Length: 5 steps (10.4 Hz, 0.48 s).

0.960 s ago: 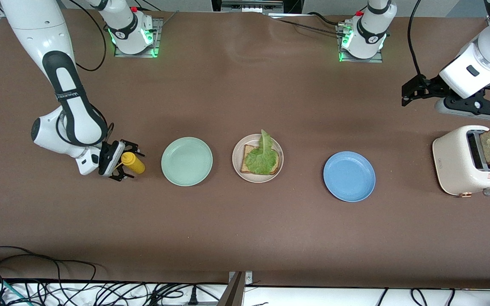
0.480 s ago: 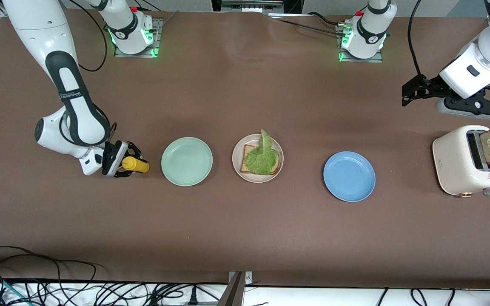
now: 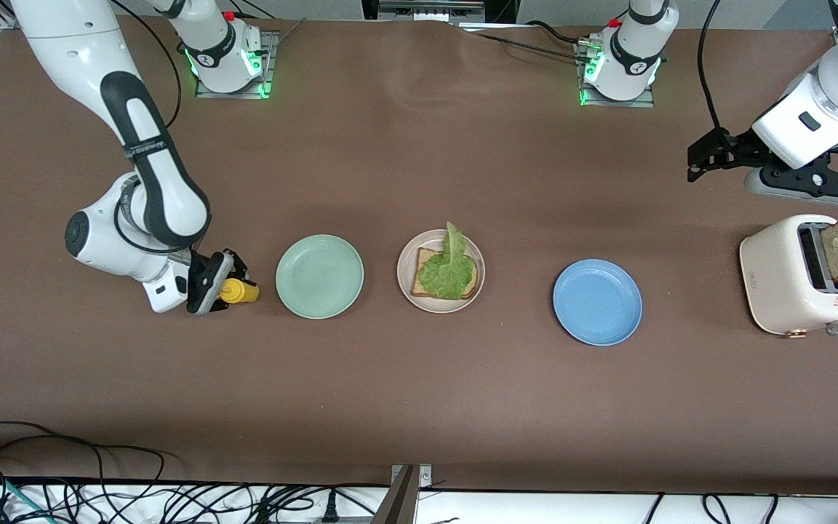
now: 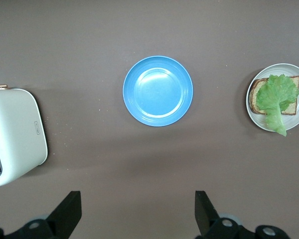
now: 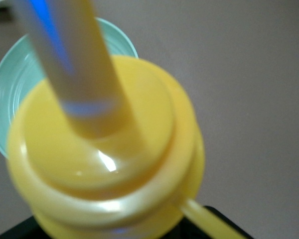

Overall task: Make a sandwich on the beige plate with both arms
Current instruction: 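Lift the bottle and carry it over the sandwich on the beige plate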

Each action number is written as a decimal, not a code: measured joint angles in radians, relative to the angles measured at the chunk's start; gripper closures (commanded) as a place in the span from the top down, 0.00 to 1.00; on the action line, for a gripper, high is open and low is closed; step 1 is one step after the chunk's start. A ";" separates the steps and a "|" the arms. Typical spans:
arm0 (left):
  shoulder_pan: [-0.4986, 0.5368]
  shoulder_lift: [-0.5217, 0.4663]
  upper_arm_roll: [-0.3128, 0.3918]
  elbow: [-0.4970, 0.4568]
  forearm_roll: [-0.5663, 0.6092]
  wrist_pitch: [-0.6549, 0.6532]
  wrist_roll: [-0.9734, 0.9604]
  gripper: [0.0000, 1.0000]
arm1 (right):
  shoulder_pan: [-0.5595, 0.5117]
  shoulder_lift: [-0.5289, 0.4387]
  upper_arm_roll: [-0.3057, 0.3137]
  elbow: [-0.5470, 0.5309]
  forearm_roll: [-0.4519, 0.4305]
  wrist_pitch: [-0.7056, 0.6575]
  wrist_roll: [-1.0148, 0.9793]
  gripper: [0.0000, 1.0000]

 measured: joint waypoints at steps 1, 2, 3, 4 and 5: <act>0.000 0.000 0.000 0.000 0.000 0.000 0.000 1.00 | 0.005 -0.015 0.018 0.017 -0.088 -0.029 0.120 0.00; 0.000 0.000 0.000 0.000 0.000 0.000 0.000 1.00 | 0.010 -0.025 0.035 0.045 -0.179 -0.080 0.239 0.00; 0.000 0.000 0.000 0.000 0.000 0.000 0.000 1.00 | 0.015 -0.033 0.055 0.083 -0.272 -0.136 0.361 0.00; 0.001 0.000 0.000 0.000 0.000 0.000 0.000 1.00 | 0.018 -0.037 0.079 0.122 -0.355 -0.192 0.470 0.00; 0.001 0.000 0.000 0.000 0.000 0.000 0.000 1.00 | 0.022 -0.039 0.104 0.159 -0.417 -0.247 0.555 0.00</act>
